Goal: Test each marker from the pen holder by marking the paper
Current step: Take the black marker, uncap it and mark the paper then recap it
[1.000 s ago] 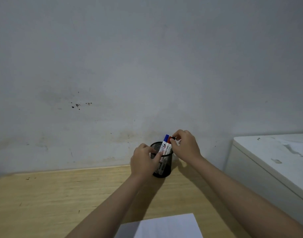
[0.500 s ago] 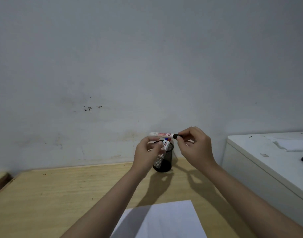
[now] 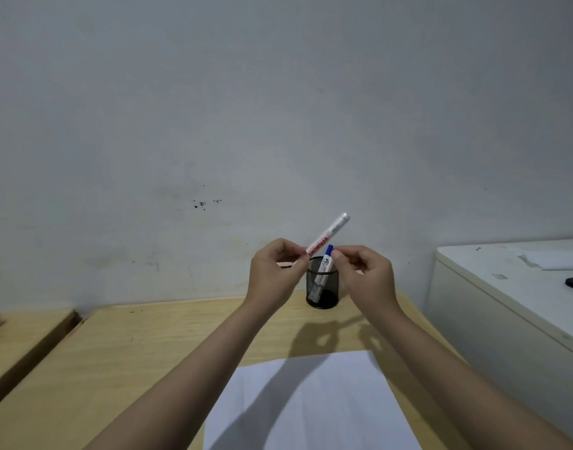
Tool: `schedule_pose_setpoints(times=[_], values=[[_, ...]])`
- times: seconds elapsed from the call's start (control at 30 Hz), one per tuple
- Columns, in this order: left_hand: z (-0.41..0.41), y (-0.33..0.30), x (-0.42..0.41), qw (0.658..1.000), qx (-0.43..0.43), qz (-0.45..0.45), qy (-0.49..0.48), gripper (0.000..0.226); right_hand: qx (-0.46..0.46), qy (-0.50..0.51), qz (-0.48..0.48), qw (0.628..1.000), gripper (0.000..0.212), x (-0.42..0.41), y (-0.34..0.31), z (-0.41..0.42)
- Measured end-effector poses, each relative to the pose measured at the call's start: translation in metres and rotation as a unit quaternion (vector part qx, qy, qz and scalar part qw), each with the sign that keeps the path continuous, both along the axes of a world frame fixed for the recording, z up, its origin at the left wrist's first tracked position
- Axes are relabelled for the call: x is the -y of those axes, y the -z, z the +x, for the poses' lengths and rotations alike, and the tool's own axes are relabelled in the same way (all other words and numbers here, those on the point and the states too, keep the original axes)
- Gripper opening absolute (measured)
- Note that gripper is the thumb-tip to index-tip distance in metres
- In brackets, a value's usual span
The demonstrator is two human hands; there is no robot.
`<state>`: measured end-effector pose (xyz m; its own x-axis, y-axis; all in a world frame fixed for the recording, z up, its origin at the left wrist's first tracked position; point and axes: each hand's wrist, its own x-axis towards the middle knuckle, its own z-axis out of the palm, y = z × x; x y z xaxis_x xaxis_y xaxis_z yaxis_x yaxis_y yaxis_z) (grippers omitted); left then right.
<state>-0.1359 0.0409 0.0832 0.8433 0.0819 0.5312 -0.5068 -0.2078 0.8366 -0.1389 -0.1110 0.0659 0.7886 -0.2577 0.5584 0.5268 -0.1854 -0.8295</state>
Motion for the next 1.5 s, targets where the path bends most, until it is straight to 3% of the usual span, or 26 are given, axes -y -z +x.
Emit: schedule_pose_setpoints(times=[0.13,0.3,0.53,0.7,0.9,1.03,1.2,1.5], values=[[-0.013,0.0,-0.003,0.999,0.01,0.047,0.018,0.01,-0.089,-0.062,0.074,0.991,0.017,-0.019,-0.008,-0.003],[-0.016,0.005,-0.018,0.991,0.001,0.131,-0.032,0.022,-0.076,-0.026,0.112,0.991,0.022,-0.019,-0.01,-0.002],[-0.018,0.009,-0.016,0.988,0.013,0.151,-0.042,0.011,-0.097,-0.086,0.172,0.977,0.021,-0.024,-0.006,-0.002],[-0.019,0.016,-0.017,0.987,0.023,0.154,-0.044,0.009,-0.122,-0.098,0.1,0.983,0.033,-0.027,0.002,0.006],[-0.01,0.028,-0.023,0.973,0.056,0.219,-0.042,0.01,-0.133,-0.098,0.101,0.981,0.035,-0.027,0.009,0.013],[-0.004,0.03,-0.025,0.981,-0.008,0.191,-0.02,0.008,-0.113,-0.097,0.072,0.986,0.032,-0.029,0.012,0.017],[0.014,0.047,-0.051,0.973,-0.121,0.195,-0.025,0.01,-0.091,-0.07,0.194,0.974,0.023,-0.008,0.004,0.03],[0.047,0.091,-0.061,0.878,-0.252,0.407,-0.017,0.015,-0.138,-0.052,0.099,0.984,0.025,0.0,0.043,0.034]])
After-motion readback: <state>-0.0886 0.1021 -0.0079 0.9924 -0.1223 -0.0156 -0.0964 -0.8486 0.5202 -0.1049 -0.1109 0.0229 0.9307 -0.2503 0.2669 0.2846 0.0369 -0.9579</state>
